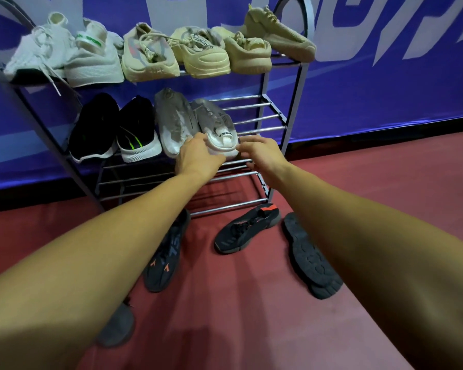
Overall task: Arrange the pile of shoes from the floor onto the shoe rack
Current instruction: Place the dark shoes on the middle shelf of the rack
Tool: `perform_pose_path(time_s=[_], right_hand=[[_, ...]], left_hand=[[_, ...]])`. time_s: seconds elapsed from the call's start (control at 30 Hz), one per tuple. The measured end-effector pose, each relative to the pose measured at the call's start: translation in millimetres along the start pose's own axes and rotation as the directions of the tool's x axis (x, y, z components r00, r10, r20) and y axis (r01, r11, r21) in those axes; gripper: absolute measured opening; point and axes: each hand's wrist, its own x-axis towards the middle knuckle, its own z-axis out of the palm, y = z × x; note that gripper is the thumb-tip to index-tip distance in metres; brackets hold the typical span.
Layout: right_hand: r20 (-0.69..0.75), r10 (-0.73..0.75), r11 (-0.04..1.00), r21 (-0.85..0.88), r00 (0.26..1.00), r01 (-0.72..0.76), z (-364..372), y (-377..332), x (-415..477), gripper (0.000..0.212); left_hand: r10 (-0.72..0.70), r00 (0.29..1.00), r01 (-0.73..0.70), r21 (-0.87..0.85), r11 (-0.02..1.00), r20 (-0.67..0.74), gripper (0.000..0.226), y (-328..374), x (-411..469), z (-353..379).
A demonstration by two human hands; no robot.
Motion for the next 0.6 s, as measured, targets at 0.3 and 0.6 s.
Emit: perform_pose_path(time_s=[0.3, 0.6], right_hand=[[-0.041, 0.076, 0.982, -0.168, 0.996, -0.082, -48.7, 16.8, -23.1, 0.011], [-0.133, 0.185, 0.922, -0.321, 0.974, -0.219, -122.0, 52.1, -29.9, 0.027]], left_hand=[[0.001, 0.995, -0.007, 0.056, 0.998, 0.098, 0.066, -2.8, -27.5, 18.3], [-0.023, 0.968, 0.003, 0.082, 0.997, 0.249, 0.057, 1.4, -45.8, 75.5]])
